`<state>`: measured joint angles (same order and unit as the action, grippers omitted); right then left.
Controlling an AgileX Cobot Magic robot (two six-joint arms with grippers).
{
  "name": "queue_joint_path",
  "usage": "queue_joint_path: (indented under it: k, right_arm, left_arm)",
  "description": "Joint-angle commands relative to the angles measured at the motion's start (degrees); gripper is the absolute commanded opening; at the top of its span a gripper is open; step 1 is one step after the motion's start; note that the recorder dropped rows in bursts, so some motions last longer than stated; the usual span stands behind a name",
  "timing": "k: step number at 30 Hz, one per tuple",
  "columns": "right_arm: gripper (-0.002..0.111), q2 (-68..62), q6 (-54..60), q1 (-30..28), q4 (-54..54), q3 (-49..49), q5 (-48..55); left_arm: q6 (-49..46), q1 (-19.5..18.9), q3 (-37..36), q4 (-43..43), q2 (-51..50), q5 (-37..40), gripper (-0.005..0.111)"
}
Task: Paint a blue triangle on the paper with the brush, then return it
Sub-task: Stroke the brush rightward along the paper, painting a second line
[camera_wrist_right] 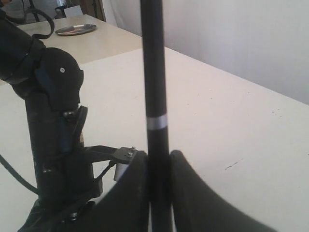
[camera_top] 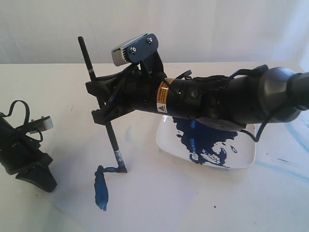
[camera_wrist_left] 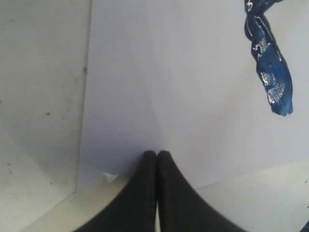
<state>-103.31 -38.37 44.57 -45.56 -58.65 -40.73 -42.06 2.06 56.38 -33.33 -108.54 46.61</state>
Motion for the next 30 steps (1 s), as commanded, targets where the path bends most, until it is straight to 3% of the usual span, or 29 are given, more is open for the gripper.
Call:
queue_joint_path:
  k: [1,30]
  right_arm:
    - [0.000,0.5,-0.6,-0.6,-1.1,-0.1,0.9]
    - [0.000,2.8,-3.3,-0.6,-4.3,0.0,7.4]
  left_arm:
    - [0.1,-0.2,0.0,-0.1,-0.1,0.6,0.000]
    - [0.1,-0.2,0.0,-0.1,-0.1,0.5,0.000]
